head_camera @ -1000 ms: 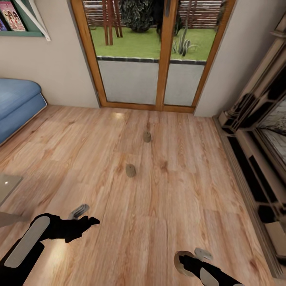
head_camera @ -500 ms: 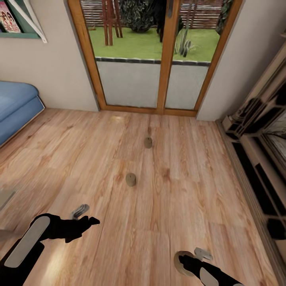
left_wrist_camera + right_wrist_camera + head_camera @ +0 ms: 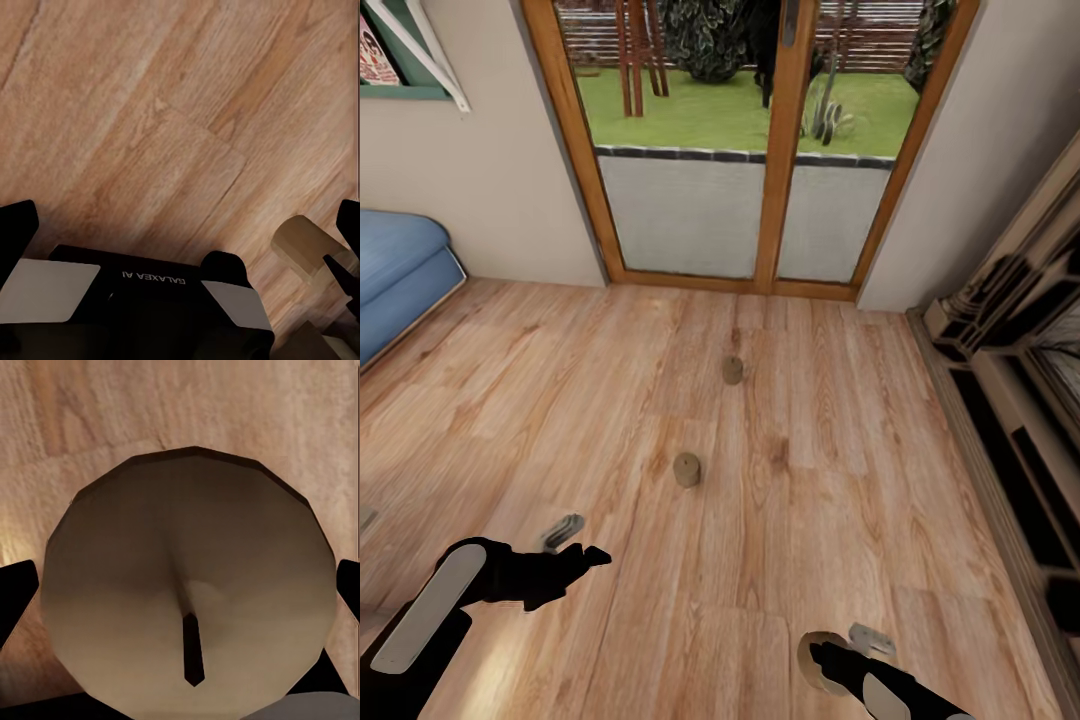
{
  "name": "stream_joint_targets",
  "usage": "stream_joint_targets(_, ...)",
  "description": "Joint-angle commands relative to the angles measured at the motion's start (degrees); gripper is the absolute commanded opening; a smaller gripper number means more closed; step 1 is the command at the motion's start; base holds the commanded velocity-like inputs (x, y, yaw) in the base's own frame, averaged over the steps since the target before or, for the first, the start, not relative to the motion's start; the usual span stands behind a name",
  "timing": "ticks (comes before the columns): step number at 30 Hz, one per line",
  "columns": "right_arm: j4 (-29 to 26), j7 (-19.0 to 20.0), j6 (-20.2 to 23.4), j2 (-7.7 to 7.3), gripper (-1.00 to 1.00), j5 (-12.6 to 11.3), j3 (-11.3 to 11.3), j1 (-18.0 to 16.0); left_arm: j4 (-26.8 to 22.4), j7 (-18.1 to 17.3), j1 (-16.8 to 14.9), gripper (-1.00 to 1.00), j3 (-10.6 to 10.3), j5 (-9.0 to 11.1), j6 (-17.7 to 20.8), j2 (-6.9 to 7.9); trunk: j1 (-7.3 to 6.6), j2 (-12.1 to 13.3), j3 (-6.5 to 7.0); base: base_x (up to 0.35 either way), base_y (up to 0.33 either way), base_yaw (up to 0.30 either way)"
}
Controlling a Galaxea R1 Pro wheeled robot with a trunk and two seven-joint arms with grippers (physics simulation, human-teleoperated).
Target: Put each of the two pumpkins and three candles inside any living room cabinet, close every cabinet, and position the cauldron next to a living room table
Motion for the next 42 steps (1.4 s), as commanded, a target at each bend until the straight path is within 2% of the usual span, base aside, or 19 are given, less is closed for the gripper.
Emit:
stream_joint_targets(1, -0.1, -0.1, 0.2, -0.05, -1.00, -0.3, 0.3, 0.0, -0.1, 0.6, 0.0, 1.00, -0.1, 0.6, 0.0, 0.04, 0.01, 0.0, -0.04, 0.177, -0.117, 0.000)
stream_joint_targets(18, -0.1, -0.1, 0.1, -0.05, -1.00, -0.3, 0.3, 0.0, -0.1, 0.6, 0.0, 1.00, -0.1, 0.5, 0.0, 0.04, 0.01, 0.0, -0.04, 0.215, -0.068, 0.000)
stream_joint_targets(25, -0.8, 0.3, 0.0, -0.08, -1.00, -0.1, 0.3, 0.0, 0.1, 0.6, 0.0, 1.00, -0.1, -1.3, 0.0, -0.04, 0.01, 0.0, -0.04, 0.269, -0.001, 0.000)
stream_joint_targets(27, -3.7, 1.1, 0.9, -0.28, -1.00, -0.2, 0.1, 0.0, 0.1, 0.6, 0.0, 1.00, -0.1, -1.4, 0.0, -0.04, 0.01, 0.0, -0.04, 0.270, 0.000, 0.000)
stream_joint_targets(29, -7.7, 1.1, 3.6, -0.49, -1.00, -0.6, -0.3, 0.0, 0.1, 0.6, 0.0, 1.00, -0.1, -1.5, 0.0, -0.05, 0.01, 0.0, -0.04, 0.270, 0.000, 0.000)
stream_joint_targets(31, -12.7, 0.9, 9.3, -0.90, -1.00, -1.7, -2.5, 0.0, 0.1, 0.6, 0.0, 1.00, -0.1, -1.6, 0.0, -0.05, 0.01, 0.0, -0.04, 0.271, 0.000, 0.000)
stream_joint_targets(32, -15.9, 0.8, 13.9, -1.19, -1.00, -2.3, -5.3, -0.1, 0.1, 0.6, 0.0, 1.00, -0.1, -1.6, 0.0, -0.05, 0.01, 0.0, -0.04, 0.274, 0.000, 0.000)
stream_joint_targets(34, -18.8, 0.7, 18.6, -2.12, -1.00, -2.4, -9.9, -0.2, 0.1, 0.6, 0.0, 1.00, 0.0, -1.6, 0.0, -0.05, 0.01, 0.0, -0.04, 0.276, 0.000, 0.000)
stream_joint_targets(36, -20.1, 0.7, 21.3, -3.23, -1.00, -2.5, -13.7, -0.4, 0.1, 0.7, 0.0, 1.00, 0.0, -1.7, 0.0, -0.05, 0.01, 0.0, -0.04, 0.278, 0.000, 0.000)
stream_joint_targets(38, -20.9, 0.9, 22.8, -4.04, -1.00, -2.5, -16.2, -0.7, 0.1, 0.9, 0.0, 1.00, 0.0, -2.5, -0.1, -0.09, 0.01, 0.0, -0.04, 0.280, 0.000, 0.000)
stream_joint_targets(39, -21.4, 1.0, 23.1, -4.54, -1.00, -2.5, -16.7, -0.9, 0.1, 0.9, 0.0, 1.00, 0.0, -2.9, -0.1, -0.11, 0.01, 0.0, -0.04, 0.281, 0.000, 0.000)
stream_joint_targets(41, -24.1, 1.1, 24.2, -6.26, -1.00, -2.9, -17.6, -1.1, 0.1, 0.9, 0.0, 1.00, 0.0, -3.8, -0.1, -0.18, 0.01, 0.0, -0.04, 0.282, 0.000, 0.000)
stream_joint_targets(42, -27.8, 1.1, 25.7, -7.80, -1.00, -3.1, -19.5, -1.2, 0.1, 0.9, -0.1, 1.00, 0.1, -4.6, -0.2, -0.23, 0.01, 0.0, -0.04, 0.282, 0.000, 0.000)
